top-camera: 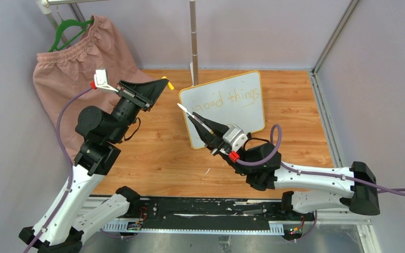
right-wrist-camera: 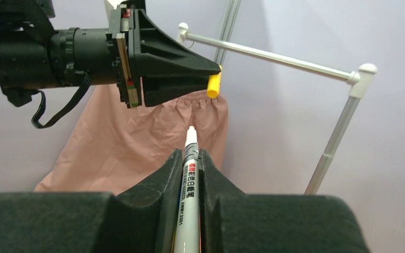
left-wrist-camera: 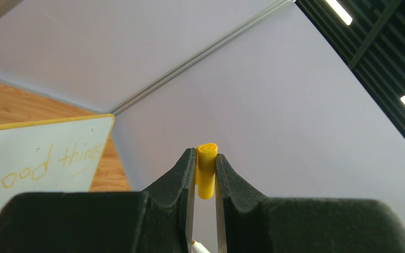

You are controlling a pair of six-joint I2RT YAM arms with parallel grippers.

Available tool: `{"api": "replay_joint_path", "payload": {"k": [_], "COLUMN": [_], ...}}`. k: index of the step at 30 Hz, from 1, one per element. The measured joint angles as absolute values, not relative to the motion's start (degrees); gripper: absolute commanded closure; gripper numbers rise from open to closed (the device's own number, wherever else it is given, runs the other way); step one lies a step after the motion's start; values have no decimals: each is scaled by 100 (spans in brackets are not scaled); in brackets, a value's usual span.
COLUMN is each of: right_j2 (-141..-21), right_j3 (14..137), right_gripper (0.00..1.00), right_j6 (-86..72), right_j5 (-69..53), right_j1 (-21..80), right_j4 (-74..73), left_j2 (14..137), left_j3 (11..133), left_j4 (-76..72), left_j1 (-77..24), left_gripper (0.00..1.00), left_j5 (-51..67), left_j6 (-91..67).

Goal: Write a sentence on the whiteboard
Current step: Close the whiteboard marker at the center of the board.

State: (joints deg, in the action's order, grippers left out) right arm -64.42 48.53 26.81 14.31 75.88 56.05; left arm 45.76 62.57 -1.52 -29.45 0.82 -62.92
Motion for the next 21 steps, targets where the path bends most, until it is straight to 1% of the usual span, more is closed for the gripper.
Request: {"api": "replay_joint_path", "payload": {"k": [4, 10, 21], "right_j2": [-6700, -7006, -7085], "right_j3": [4932, 5166, 5216], "right_gripper": [100, 100, 100], "right_j6": [3201, 3605, 3586], "right_j5": [1450, 1450, 1319], "right_j1": [7662, 7664, 7664], "right_j4": [6285, 6807, 7135], "left_j2": [4431, 4351, 4372], "left_j3": [6257, 6257, 6224], "left_j4": [-257, -436, -469], "left_j1": [-2945, -2945, -2945], "left_gripper": [100, 100, 100], "left_j5": [5, -23, -21], "left_j6": [-6501, -6779, -7002]}}
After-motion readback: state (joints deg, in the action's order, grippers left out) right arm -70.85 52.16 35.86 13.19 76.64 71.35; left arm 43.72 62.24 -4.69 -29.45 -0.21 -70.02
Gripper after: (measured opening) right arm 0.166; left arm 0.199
